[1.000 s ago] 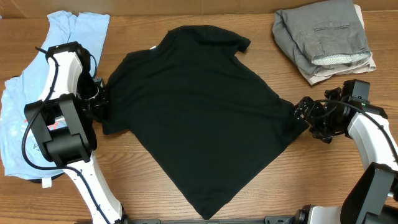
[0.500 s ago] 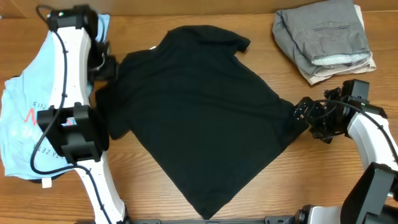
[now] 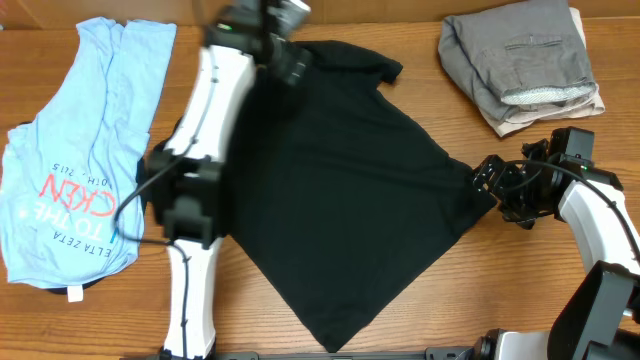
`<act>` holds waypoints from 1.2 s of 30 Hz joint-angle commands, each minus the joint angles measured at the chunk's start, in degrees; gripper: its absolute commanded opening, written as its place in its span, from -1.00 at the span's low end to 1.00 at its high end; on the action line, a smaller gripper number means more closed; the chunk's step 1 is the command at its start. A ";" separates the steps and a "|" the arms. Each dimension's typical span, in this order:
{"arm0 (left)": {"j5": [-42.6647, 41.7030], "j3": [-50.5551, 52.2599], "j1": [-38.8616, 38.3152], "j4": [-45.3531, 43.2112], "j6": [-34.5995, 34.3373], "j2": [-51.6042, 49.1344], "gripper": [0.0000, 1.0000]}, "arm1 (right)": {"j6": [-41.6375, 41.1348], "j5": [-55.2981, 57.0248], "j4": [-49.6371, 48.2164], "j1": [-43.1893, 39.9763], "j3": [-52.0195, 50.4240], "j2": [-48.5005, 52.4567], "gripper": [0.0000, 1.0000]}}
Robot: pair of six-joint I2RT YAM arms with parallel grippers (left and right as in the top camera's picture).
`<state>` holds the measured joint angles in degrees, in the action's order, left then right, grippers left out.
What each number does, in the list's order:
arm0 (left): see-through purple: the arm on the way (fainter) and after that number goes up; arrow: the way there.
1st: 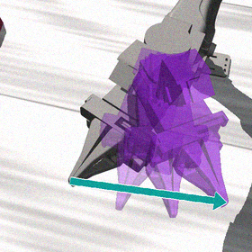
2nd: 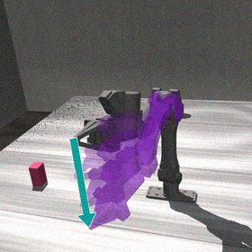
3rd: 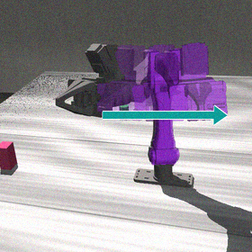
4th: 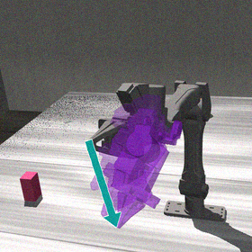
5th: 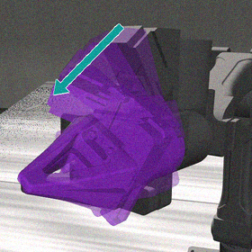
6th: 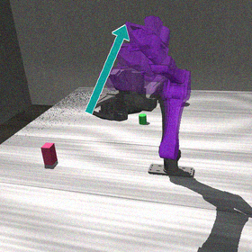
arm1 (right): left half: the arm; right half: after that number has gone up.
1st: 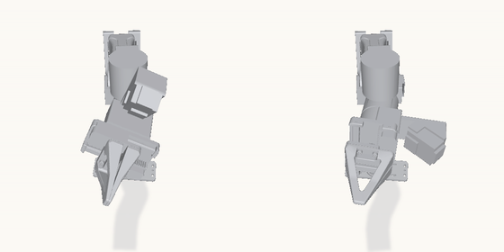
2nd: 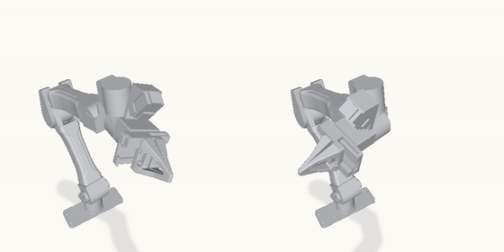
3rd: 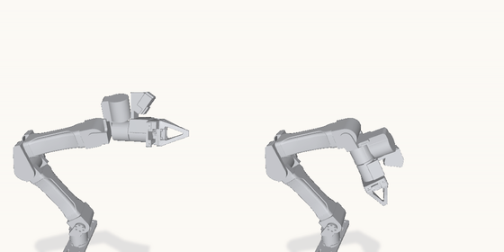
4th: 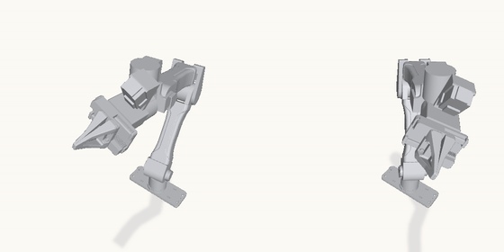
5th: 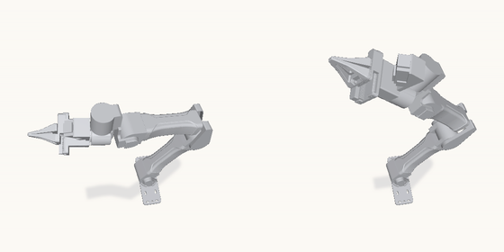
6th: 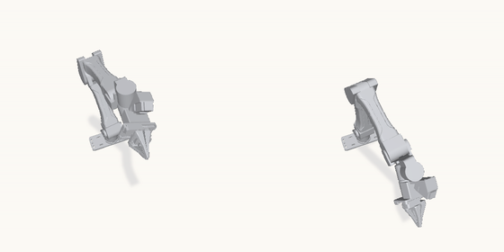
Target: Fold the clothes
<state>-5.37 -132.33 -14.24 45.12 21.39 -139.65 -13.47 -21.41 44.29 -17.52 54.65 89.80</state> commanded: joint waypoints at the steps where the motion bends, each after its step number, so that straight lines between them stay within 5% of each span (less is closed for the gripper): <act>1: 2.23 -0.68 -3.26 -3.41 4.22 -6.40 1.00 | 0.28 1.05 -0.28 0.26 1.36 -0.59 1.00; 16: 4.48 -0.68 -5.51 -15.45 -2.51 -16.28 1.00 | 0.46 2.56 0.57 0.26 1.33 -0.59 1.00; 27: 4.81 -0.68 3.85 -14.49 -16.61 -19.89 1.00 | 0.42 2.51 0.76 0.28 1.18 -0.59 1.00; 36: 13.00 -0.68 11.58 -5.51 -28.28 -19.89 1.00 | 0.15 2.51 -1.42 0.28 1.18 -0.37 1.00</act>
<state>0.12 -135.63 -6.20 34.70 -1.45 -154.74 -13.47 -19.20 43.88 -17.52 54.65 89.80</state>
